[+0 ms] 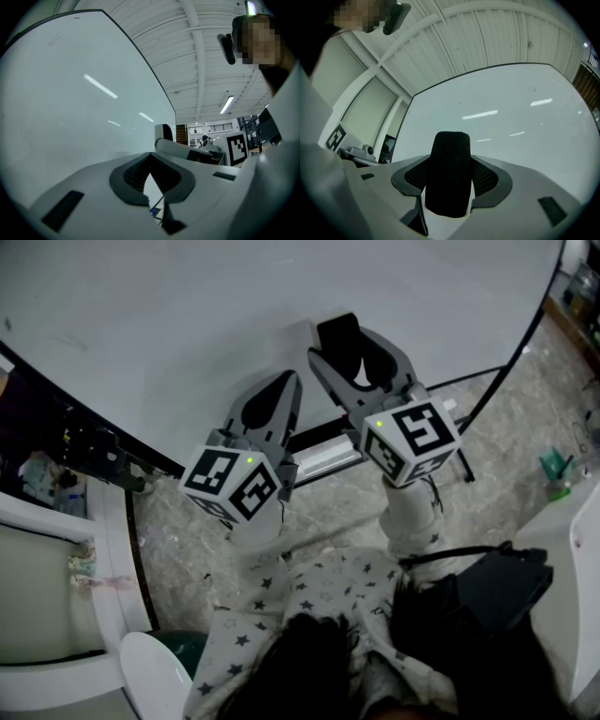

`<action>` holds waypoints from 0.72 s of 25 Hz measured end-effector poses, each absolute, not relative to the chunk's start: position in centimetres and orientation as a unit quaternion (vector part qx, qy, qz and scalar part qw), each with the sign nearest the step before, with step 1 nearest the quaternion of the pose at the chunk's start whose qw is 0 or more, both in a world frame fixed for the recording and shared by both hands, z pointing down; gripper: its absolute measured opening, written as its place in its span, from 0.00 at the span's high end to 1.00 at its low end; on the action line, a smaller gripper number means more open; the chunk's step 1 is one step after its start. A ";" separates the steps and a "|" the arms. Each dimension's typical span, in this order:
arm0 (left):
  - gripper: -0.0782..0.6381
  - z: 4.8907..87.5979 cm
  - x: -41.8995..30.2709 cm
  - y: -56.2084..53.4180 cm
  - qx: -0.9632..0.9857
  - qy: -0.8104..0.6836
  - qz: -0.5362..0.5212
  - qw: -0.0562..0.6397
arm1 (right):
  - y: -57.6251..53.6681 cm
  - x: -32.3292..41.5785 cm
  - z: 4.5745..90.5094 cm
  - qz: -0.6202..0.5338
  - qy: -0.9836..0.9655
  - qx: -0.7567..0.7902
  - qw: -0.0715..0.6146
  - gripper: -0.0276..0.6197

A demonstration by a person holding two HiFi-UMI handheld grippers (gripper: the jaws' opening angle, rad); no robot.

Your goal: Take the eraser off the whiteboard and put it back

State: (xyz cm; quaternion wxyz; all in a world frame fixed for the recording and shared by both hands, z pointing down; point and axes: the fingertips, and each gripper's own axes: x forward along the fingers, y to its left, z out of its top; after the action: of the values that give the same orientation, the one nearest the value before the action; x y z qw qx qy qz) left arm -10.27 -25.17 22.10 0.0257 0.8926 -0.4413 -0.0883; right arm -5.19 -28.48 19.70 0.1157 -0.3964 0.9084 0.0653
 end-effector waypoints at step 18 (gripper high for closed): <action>0.89 21.5 -9.3 -23.6 0.902 -0.426 -0.077 -0.006 | -26.8 -5.8 16.7 0.145 0.889 -0.413 0.136 0.56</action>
State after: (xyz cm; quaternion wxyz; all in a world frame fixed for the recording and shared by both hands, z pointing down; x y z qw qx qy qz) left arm -9.26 -23.60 21.45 -0.0056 0.9016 -0.4257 -0.0766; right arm -5.79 -26.76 16.71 0.1360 -0.4127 0.8889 0.1447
